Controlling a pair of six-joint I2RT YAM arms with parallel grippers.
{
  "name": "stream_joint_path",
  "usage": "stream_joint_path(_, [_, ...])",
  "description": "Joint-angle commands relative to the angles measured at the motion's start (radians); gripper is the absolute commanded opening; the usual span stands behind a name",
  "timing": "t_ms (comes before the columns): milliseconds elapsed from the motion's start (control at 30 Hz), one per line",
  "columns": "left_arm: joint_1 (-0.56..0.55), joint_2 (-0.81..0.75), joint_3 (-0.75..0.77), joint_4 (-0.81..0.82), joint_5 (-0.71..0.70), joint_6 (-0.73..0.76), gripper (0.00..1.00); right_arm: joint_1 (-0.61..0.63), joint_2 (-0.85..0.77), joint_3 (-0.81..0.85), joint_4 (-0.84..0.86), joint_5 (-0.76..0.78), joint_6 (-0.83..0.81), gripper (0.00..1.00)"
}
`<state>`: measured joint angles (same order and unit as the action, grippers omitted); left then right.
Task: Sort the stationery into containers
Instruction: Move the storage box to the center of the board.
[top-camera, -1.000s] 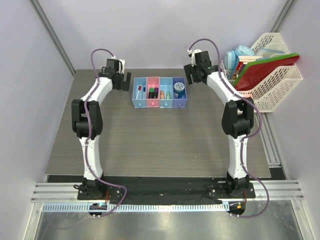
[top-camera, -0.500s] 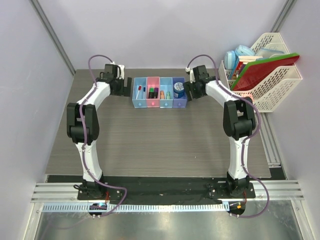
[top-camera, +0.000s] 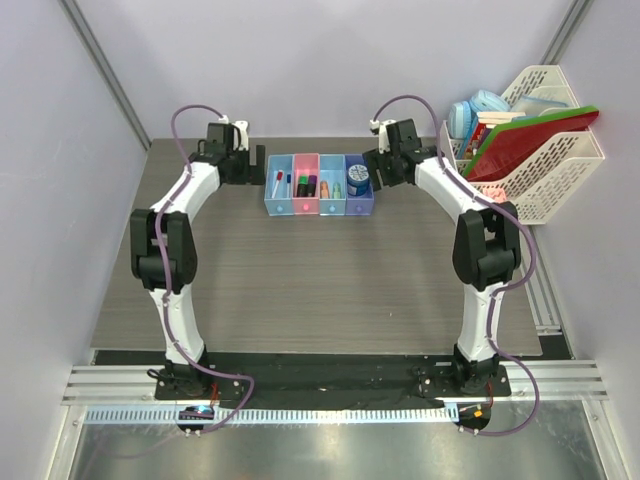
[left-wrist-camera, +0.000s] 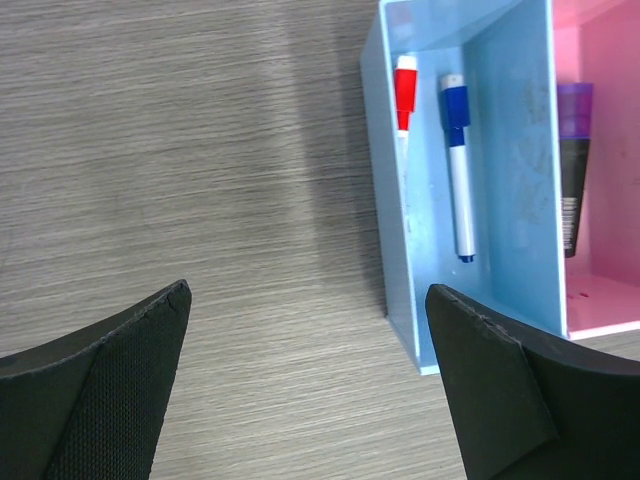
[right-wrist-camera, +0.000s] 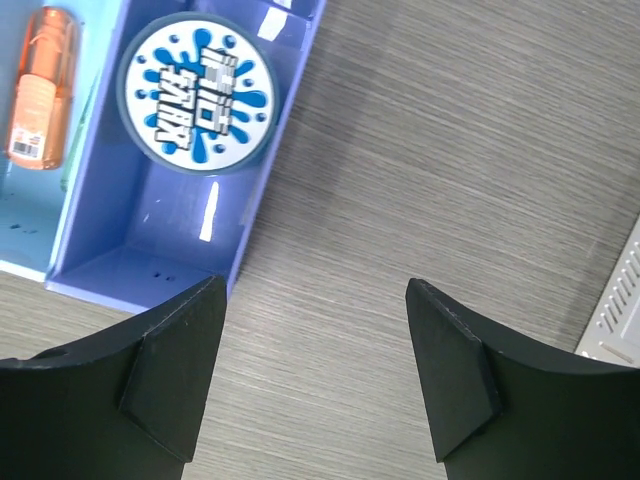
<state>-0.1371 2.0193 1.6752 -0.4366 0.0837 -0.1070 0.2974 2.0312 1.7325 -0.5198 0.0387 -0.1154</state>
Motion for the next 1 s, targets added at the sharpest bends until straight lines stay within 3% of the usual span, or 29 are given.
stream_joint_path(0, [-0.025,-0.013,0.034,0.039,0.03,-0.02,1.0,0.026,-0.036,0.007,0.026,-0.003,0.019,0.78])
stream_joint_path(533, [-0.09,0.061,-0.011,0.027,0.007,0.015,1.0,0.055,0.043,-0.017,0.038,0.012,0.003,0.77])
stream_joint_path(967, [-0.111,-0.031,-0.175,0.022,0.027,0.052,1.0,0.1,-0.014,-0.158,0.046,0.02,0.002,0.77])
